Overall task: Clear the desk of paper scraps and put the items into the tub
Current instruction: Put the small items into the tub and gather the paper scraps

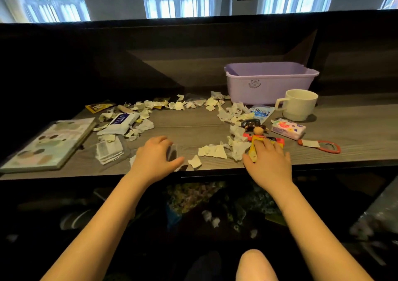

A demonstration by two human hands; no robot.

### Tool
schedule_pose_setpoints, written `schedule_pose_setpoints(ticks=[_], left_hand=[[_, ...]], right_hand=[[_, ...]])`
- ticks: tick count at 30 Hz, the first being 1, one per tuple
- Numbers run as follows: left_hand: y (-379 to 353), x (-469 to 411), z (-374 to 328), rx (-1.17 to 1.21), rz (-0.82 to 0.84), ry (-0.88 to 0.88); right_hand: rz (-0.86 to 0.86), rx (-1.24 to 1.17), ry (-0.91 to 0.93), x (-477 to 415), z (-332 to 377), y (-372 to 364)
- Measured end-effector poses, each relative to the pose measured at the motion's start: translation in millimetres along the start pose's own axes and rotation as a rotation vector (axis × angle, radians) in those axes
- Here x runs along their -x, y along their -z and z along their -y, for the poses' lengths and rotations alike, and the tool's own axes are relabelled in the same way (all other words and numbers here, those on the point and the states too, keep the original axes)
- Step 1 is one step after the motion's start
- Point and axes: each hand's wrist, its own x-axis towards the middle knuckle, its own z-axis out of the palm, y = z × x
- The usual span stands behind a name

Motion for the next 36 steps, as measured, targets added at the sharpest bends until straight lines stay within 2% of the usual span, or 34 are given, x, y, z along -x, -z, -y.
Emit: schedule_pose_setpoints(ticks=[4, 9, 17, 19, 22, 26, 30, 36], left_hand=[[-7.1, 4.9, 4.2, 0.018, 0.181, 0.012], [-13.7, -8.0, 3.4, 0.020, 0.122, -0.006], [-18.3, -37.0, 10.2, 0.157, -0.020, 0.072], [-20.0, -41.5, 14.6, 0.153, -0.035, 0.073], [-23.3, -47.7, 19.8, 0.184, -0.074, 0.063], [-19.4, -50.4, 15.1, 0.287, -0.250, 0.033], [-5.3, -57.8, 3.9, 0.361, -0.432, 0.066], [22.5, -78.9, -22.1, 0.519, -0.558, 0.052]], right_hand=[[0.024, -0.003, 0.062, -4.7, 0.9, 2.4], [0.090, -0.095, 0.069, -17.8, 15.7, 5.8], [0.082, -0.014, 0.115, -41.2, 47.2, 4.8], [0.106, -0.066, 0.139, -47.0, 46.0, 3.8], [0.106, -0.276, 0.117, -53.5, 42.2, 6.2], [-0.052, -0.471, 0.042, -59.1, 41.4, 7.5], [-0.228, -0.559, 0.065, -58.5, 43.1, 19.1], [-0.441, -0.648, 0.097, -75.8, 45.0, 33.5]])
